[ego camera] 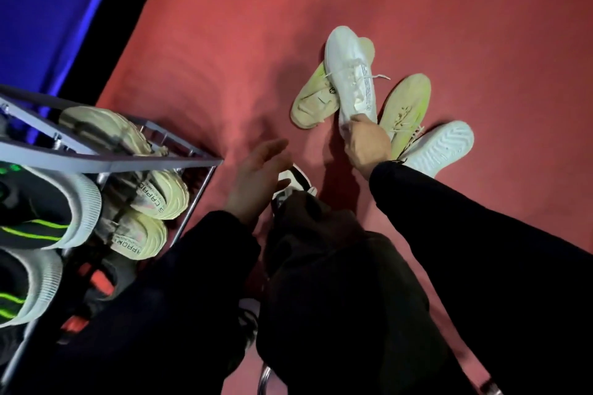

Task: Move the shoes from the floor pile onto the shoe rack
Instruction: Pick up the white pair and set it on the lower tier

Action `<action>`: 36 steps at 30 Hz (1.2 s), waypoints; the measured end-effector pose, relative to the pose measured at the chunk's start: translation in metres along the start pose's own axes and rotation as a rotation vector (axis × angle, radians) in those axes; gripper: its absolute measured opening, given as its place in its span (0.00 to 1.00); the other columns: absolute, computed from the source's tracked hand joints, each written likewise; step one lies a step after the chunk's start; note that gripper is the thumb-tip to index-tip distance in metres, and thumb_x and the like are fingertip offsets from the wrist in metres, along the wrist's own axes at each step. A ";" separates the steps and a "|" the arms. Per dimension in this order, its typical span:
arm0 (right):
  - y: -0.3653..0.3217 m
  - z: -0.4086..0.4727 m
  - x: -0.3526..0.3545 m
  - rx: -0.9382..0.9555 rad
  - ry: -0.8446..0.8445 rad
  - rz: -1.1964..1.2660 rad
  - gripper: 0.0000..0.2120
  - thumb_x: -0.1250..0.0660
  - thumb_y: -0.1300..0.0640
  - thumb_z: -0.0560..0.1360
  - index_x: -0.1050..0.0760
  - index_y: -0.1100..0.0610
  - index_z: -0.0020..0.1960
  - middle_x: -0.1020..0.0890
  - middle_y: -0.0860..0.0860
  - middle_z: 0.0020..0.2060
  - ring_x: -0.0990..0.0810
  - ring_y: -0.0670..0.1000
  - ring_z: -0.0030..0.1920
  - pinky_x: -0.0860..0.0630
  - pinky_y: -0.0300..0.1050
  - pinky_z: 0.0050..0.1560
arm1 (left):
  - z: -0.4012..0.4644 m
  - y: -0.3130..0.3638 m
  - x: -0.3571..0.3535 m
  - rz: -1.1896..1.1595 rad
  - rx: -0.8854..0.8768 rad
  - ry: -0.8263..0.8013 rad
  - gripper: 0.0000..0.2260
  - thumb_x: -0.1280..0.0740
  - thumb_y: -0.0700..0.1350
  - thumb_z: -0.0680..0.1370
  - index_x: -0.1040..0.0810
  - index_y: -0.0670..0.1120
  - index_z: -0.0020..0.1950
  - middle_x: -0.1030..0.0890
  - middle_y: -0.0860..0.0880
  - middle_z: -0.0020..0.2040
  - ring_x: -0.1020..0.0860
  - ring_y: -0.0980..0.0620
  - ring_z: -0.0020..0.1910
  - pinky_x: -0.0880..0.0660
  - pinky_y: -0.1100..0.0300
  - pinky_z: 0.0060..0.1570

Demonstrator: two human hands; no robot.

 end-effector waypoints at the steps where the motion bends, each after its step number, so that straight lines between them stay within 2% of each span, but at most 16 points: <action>1: -0.001 -0.002 0.008 -0.001 0.063 0.030 0.13 0.39 0.55 0.79 0.19 0.58 0.57 0.19 0.55 0.56 0.18 0.61 0.52 0.21 0.52 0.52 | 0.001 0.000 0.000 0.009 0.003 0.001 0.13 0.34 0.46 0.77 0.21 0.51 0.61 0.20 0.43 0.62 0.21 0.44 0.63 0.22 0.47 0.61; 5: -0.028 -0.034 0.046 -0.012 0.170 0.463 0.12 0.36 0.61 0.76 0.19 0.54 0.58 0.19 0.51 0.53 0.20 0.52 0.51 0.24 0.45 0.55 | 0.006 -0.001 -0.007 0.011 0.011 0.026 0.11 0.34 0.48 0.78 0.21 0.50 0.59 0.20 0.48 0.55 0.22 0.49 0.56 0.23 0.44 0.62; 7: -0.047 -0.063 0.074 -0.031 0.203 0.737 0.11 0.34 0.61 0.76 0.20 0.51 0.55 0.17 0.48 0.50 0.20 0.50 0.45 0.22 0.46 0.49 | 0.008 0.005 -0.019 0.004 0.039 -0.027 0.13 0.33 0.54 0.78 0.22 0.51 0.60 0.20 0.50 0.57 0.22 0.51 0.58 0.22 0.46 0.60; 9: -0.066 -0.093 0.096 -0.014 0.120 0.941 0.09 0.33 0.61 0.76 0.21 0.48 0.52 0.17 0.45 0.44 0.21 0.50 0.36 0.23 0.45 0.40 | 0.010 0.011 -0.031 -0.039 0.051 -0.100 0.19 0.32 0.58 0.76 0.22 0.49 0.62 0.17 0.49 0.58 0.18 0.49 0.56 0.20 0.50 0.52; 12: -0.080 -0.123 0.108 0.076 -0.034 1.056 0.10 0.33 0.64 0.78 0.20 0.50 0.54 0.19 0.42 0.37 0.22 0.42 0.38 0.27 0.38 0.43 | 0.020 0.009 -0.034 -0.028 0.016 0.034 0.19 0.28 0.51 0.71 0.21 0.46 0.60 0.15 0.42 0.53 0.15 0.43 0.49 0.19 0.46 0.50; 13: -0.074 -0.127 0.106 0.039 -0.005 1.118 0.08 0.32 0.63 0.79 0.20 0.53 0.55 0.18 0.44 0.37 0.22 0.43 0.39 0.26 0.39 0.45 | 0.019 0.010 -0.031 0.035 -0.020 0.088 0.18 0.29 0.50 0.70 0.21 0.45 0.58 0.15 0.42 0.51 0.16 0.44 0.46 0.19 0.48 0.48; 14: -0.058 -0.126 0.100 -0.055 0.095 1.172 0.08 0.32 0.61 0.79 0.20 0.55 0.57 0.18 0.48 0.40 0.21 0.44 0.41 0.25 0.40 0.47 | 0.018 0.011 -0.030 0.104 -0.072 0.123 0.16 0.29 0.47 0.71 0.21 0.44 0.57 0.15 0.45 0.48 0.17 0.49 0.43 0.20 0.54 0.45; 17: 0.025 -0.119 0.057 -0.685 0.456 1.049 0.18 0.31 0.57 0.78 0.26 0.60 0.66 0.20 0.53 0.57 0.21 0.51 0.58 0.25 0.49 0.62 | 0.014 0.010 -0.027 0.269 -0.182 0.134 0.12 0.29 0.43 0.74 0.22 0.46 0.57 0.17 0.50 0.47 0.20 0.54 0.44 0.25 0.62 0.42; 19: 0.073 -0.126 0.017 -1.069 0.356 1.047 0.26 0.29 0.55 0.76 0.31 0.63 0.69 0.24 0.58 0.63 0.23 0.58 0.62 0.26 0.54 0.66 | 0.009 0.009 -0.025 0.286 -0.196 0.083 0.17 0.26 0.47 0.71 0.21 0.47 0.58 0.16 0.48 0.51 0.18 0.49 0.50 0.21 0.55 0.50; 21: 0.106 -0.130 -0.027 -1.176 0.190 1.208 0.27 0.24 0.52 0.70 0.27 0.65 0.62 0.20 0.58 0.57 0.20 0.57 0.52 0.19 0.53 0.51 | 0.004 0.005 -0.023 0.274 -0.194 0.050 0.20 0.25 0.48 0.69 0.21 0.48 0.59 0.15 0.48 0.52 0.17 0.48 0.53 0.20 0.49 0.54; 24: 0.142 -0.127 -0.081 -1.105 0.091 1.365 0.29 0.19 0.55 0.55 0.23 0.66 0.51 0.17 0.60 0.46 0.17 0.58 0.39 0.22 0.46 0.35 | -0.004 -0.002 -0.019 0.213 -0.179 0.010 0.14 0.27 0.39 0.74 0.22 0.46 0.58 0.15 0.48 0.48 0.15 0.54 0.47 0.19 0.63 0.43; 26: 0.121 -0.126 -0.058 -1.109 0.058 1.496 0.17 0.19 0.62 0.60 0.23 0.65 0.43 0.19 0.58 0.38 0.20 0.56 0.31 0.23 0.45 0.30 | -0.009 -0.002 -0.017 0.168 -0.133 0.007 0.12 0.30 0.33 0.75 0.22 0.41 0.58 0.16 0.44 0.47 0.16 0.54 0.42 0.22 0.68 0.36; 28: 0.109 -0.125 -0.041 -1.084 0.093 1.474 0.07 0.23 0.63 0.70 0.22 0.62 0.42 0.19 0.57 0.35 0.21 0.54 0.31 0.23 0.44 0.30 | -0.008 -0.006 -0.013 0.138 -0.145 0.034 0.13 0.30 0.33 0.75 0.22 0.37 0.59 0.16 0.40 0.49 0.17 0.46 0.45 0.20 0.66 0.37; 31: 0.086 -0.136 -0.003 -0.917 0.317 1.441 0.11 0.25 0.56 0.72 0.20 0.57 0.52 0.13 0.55 0.45 0.15 0.55 0.41 0.19 0.46 0.39 | -0.008 0.004 -0.013 0.112 -0.198 0.083 0.11 0.29 0.34 0.74 0.21 0.38 0.56 0.17 0.43 0.45 0.19 0.50 0.43 0.20 0.66 0.38; 33: 0.068 -0.148 0.024 -0.707 0.321 1.362 0.13 0.26 0.52 0.72 0.20 0.52 0.56 0.13 0.51 0.51 0.14 0.54 0.50 0.19 0.49 0.49 | -0.011 0.013 -0.016 0.083 -0.219 0.099 0.11 0.28 0.36 0.75 0.21 0.39 0.57 0.17 0.46 0.42 0.19 0.49 0.43 0.21 0.61 0.40; 36: 0.050 -0.161 0.082 -0.355 0.365 0.944 0.09 0.30 0.49 0.76 0.20 0.50 0.55 0.19 0.50 0.49 0.22 0.50 0.53 0.24 0.47 0.55 | -0.024 0.037 -0.016 0.034 -0.278 0.124 0.18 0.30 0.36 0.76 0.27 0.39 0.65 0.18 0.45 0.45 0.20 0.44 0.47 0.21 0.57 0.40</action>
Point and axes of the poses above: each hand's wrist, its own z-axis towards the middle knuckle, its own x-axis out of the back of the hand, y = z × x, the point moved 4 cm from there along z, towards the middle knuckle
